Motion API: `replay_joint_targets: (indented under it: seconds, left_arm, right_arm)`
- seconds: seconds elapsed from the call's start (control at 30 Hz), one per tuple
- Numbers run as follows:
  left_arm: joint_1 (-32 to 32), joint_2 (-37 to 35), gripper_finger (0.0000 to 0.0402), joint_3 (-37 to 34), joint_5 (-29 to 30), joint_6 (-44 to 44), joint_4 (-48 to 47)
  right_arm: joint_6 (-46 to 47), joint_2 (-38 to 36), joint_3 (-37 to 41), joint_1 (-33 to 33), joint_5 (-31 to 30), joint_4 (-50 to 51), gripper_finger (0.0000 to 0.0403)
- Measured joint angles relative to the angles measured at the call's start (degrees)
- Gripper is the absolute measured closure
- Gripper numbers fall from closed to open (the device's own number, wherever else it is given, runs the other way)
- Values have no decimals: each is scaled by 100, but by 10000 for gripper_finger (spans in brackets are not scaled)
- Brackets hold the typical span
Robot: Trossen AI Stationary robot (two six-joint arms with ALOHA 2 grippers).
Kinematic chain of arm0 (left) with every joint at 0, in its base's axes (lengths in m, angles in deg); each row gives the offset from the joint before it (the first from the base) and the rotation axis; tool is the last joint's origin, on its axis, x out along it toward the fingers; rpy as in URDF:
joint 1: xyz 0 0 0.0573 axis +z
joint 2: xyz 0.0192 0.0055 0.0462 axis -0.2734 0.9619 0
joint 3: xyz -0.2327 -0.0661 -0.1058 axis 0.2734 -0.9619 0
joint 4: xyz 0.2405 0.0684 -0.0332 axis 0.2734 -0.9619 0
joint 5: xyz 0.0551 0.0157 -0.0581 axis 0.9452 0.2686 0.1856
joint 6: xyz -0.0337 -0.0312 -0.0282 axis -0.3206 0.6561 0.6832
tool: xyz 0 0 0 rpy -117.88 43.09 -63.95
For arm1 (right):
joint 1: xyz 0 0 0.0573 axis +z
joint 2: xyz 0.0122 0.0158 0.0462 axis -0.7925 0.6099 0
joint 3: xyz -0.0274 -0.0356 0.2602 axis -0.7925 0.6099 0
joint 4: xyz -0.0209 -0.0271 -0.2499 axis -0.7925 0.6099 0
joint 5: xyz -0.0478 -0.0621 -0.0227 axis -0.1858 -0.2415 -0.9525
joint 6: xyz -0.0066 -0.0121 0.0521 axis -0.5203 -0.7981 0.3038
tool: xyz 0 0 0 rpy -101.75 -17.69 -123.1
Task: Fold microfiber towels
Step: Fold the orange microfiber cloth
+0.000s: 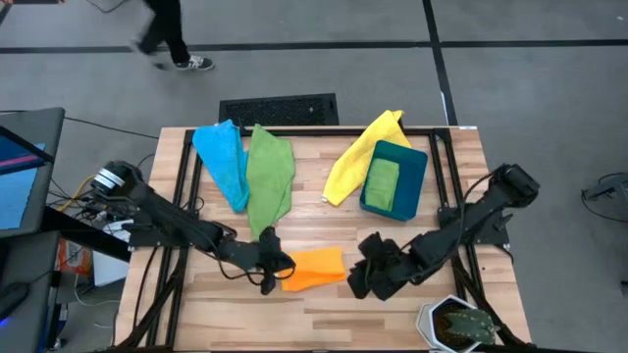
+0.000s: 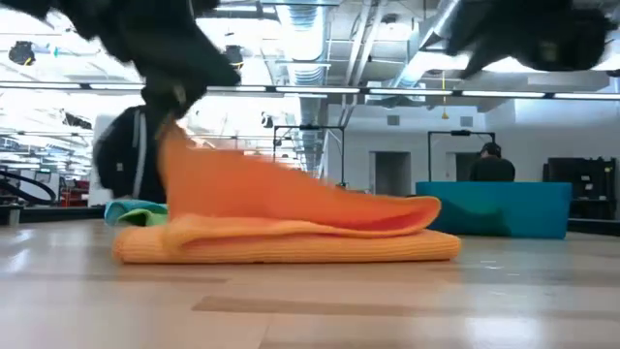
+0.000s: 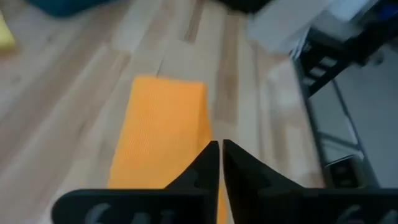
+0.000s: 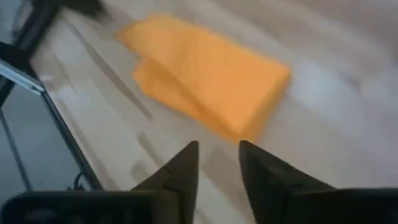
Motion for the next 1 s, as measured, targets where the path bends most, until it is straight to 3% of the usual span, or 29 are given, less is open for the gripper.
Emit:
replay_joint_targets:
  seconds: [0.13, 0.33, 0.57, 1.0]
  left_arm:
    - [-14, -350, 354, 11, -252, -259, 40]
    - [-44, 78, 322, 7, -953, -381, -239]
    - [-116, 567, 317, -86, -826, -402, -15]
    - [25, 1004, 317, -81, -839, -448, 79]
  right_arm:
    - [783, 279, 0, -110, 490, 293, 214]
    - [946, 883, 0, -494, 393, -637, 196]
    - [1186, 1251, -3, -1045, 1241, -651, 205]
    - [1227, 2028, -31, -1341, 1643, -880, 195]
